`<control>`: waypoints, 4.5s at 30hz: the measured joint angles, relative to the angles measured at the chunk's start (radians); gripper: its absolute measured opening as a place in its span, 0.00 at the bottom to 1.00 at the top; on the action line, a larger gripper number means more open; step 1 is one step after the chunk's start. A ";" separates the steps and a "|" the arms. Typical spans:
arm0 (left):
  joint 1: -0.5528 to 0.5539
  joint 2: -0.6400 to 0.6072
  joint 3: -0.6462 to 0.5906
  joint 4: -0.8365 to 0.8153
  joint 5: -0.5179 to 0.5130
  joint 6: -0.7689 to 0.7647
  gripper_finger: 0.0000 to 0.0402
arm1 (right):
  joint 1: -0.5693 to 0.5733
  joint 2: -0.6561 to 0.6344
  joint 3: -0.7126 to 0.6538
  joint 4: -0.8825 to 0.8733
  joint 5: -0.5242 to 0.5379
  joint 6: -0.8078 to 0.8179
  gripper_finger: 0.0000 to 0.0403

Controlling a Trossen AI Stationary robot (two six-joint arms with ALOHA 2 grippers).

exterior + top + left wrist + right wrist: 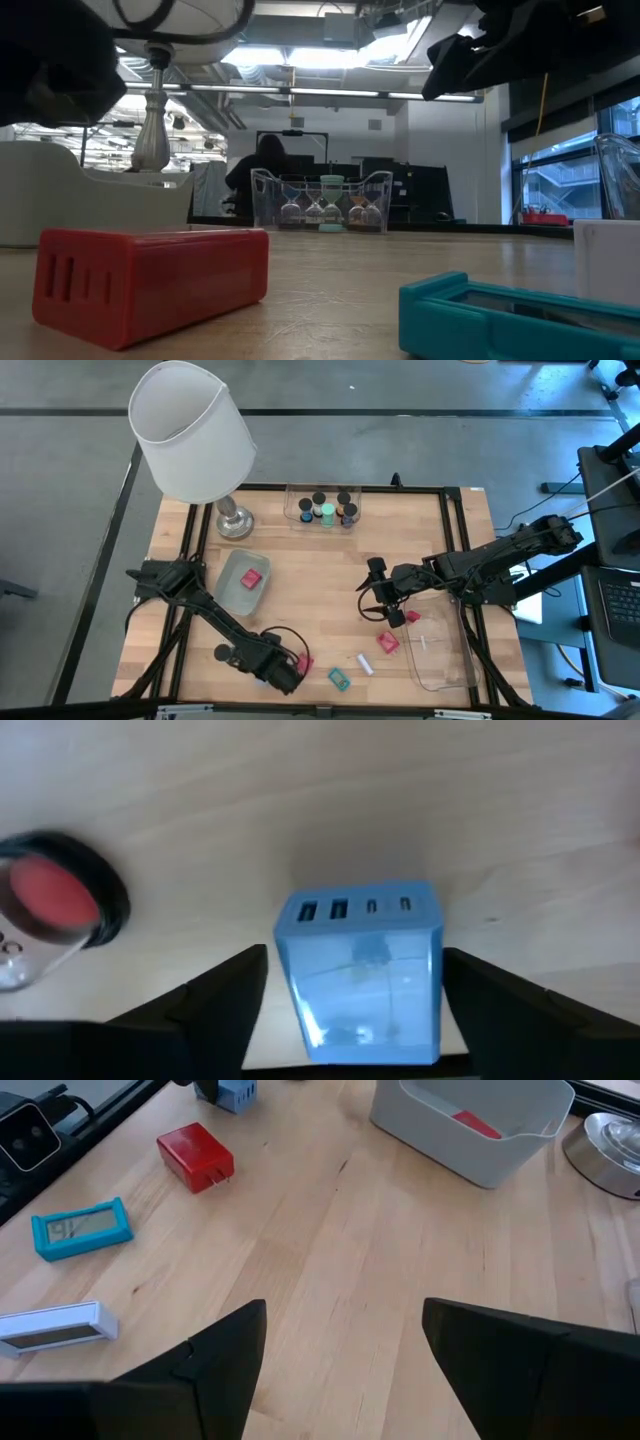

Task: Pick & Place Office items
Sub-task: Put the blue charger adapter into the gray bin, then put the left red charger adapter into the gray bin

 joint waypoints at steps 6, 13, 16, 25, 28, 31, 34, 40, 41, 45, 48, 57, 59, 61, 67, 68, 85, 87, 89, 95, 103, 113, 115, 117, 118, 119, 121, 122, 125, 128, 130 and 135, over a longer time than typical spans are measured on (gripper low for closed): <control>0.009 0.000 0.001 0.005 0.005 0.017 0.52 | 0.000 0.000 0.000 0.002 0.000 0.000 0.68; 0.040 -0.015 0.001 0.047 0.018 0.119 0.51 | 0.000 0.000 0.000 0.002 0.000 0.000 0.68; 0.070 -0.055 0.001 0.034 -0.030 0.168 0.51 | 0.000 0.000 0.000 0.003 0.000 -0.001 0.68; 0.183 -0.210 0.001 -0.266 -0.444 0.313 0.51 | 0.000 0.000 0.000 0.003 0.000 0.014 0.68; 0.215 -0.259 0.001 -0.406 -0.570 0.335 0.51 | 0.000 0.000 0.000 0.003 0.000 0.017 0.68; 0.236 -0.283 0.001 -0.550 -0.670 0.301 0.51 | 0.000 0.000 0.000 0.003 0.000 0.023 0.68; 0.249 -0.286 -0.003 -0.643 -0.679 0.287 0.51 | 0.000 0.000 0.000 0.003 0.000 0.041 0.68; 0.252 -0.307 -0.140 -0.576 -0.663 0.277 0.51 | 0.000 0.000 0.000 0.004 0.000 0.043 0.68; 0.252 -0.307 -0.171 -0.579 -0.646 0.260 0.51 | 0.000 0.000 0.000 0.006 0.000 0.040 0.68; 0.251 -0.327 -0.278 -0.561 -0.627 0.193 0.51 | 0.000 0.000 0.000 0.011 0.000 0.035 0.68; 0.258 -0.357 -0.356 -0.427 -0.626 0.204 0.51 | 0.000 0.000 0.000 0.015 0.000 0.029 0.68; 0.306 -0.412 -0.477 -0.291 -0.612 0.297 0.51 | 0.000 0.000 0.000 0.059 0.000 0.028 0.68; 0.320 -0.412 -0.479 -0.290 -0.615 0.326 0.51 | 0.000 0.000 0.000 0.060 0.000 0.027 0.68; 0.334 -0.412 -0.479 -0.285 -0.618 0.355 0.51 | 0.000 0.000 0.000 0.064 0.000 0.026 0.68; 0.368 -0.412 -0.479 -0.243 -0.649 0.425 0.59 | 0.000 0.000 0.000 0.068 0.000 0.018 0.68; 0.372 -0.412 -0.479 -0.243 -0.650 0.425 0.60 | 0.000 0.000 0.000 0.071 0.000 0.018 0.68; 0.401 -0.411 -0.376 -0.366 -0.650 0.513 0.63 | 0.000 0.000 0.000 0.071 0.000 0.018 0.68; 0.388 -0.411 -0.323 -0.402 -0.679 0.513 0.64 | 0.000 0.000 0.000 0.071 0.000 0.022 0.68; 0.366 -0.411 -0.274 -0.401 -0.705 0.511 0.63 | 0.000 0.000 0.000 0.071 0.000 0.042 0.68; 0.262 -0.411 -0.198 -0.223 -0.749 0.534 0.64 | 0.000 0.000 0.000 0.071 0.000 0.099 0.68; 0.165 -0.387 -0.198 0.131 -0.748 0.602 0.63 | 0.000 0.000 0.000 0.096 0.000 0.116 0.68; 0.124 -0.298 -0.198 0.394 -0.716 0.713 0.64 | 0.001 -0.001 0.001 0.147 -0.003 0.191 0.68; 0.122 -0.260 -0.198 0.447 -0.633 0.713 0.65 | 0.001 -0.001 0.001 0.145 -0.007 0.215 0.68; 0.126 -0.220 -0.198 0.496 -0.539 0.714 0.66 | 0.001 -0.001 0.001 0.145 -0.007 0.229 0.68; 0.128 -0.207 -0.198 0.504 -0.500 0.714 0.67 | 0.001 -0.001 0.001 0.145 -0.008 0.231 0.68; 0.131 -0.199 -0.198 0.506 -0.468 0.714 0.68 | 0.001 -0.001 0.001 0.145 -0.008 0.232 0.68; 0.142 -0.188 -0.185 0.508 -0.423 0.714 0.69 | 0.001 -0.001 0.001 0.145 -0.008 0.232 0.68; 0.146 -0.188 -0.177 0.500 -0.414 0.715 0.70 | 0.001 -0.001 0.001 0.145 -0.008 0.237 0.68; 0.153 -0.189 -0.156 0.495 -0.405 0.729 0.72 | 0.001 -0.001 0.001 0.137 -0.008 0.273 0.68; 0.148 -0.189 -0.146 0.491 -0.387 0.730 0.74 | 0.001 -0.001 0.001 0.129 -0.008 0.318 0.68; 0.142 -0.185 -0.146 0.488 -0.380 0.723 0.74 | 0.001 -0.001 0.001 0.123 -0.008 0.344 0.68; 0.127 -0.178 -0.145 0.484 -0.382 0.761 0.74 | 0.001 -0.001 0.001 0.123 -0.005 0.359 0.68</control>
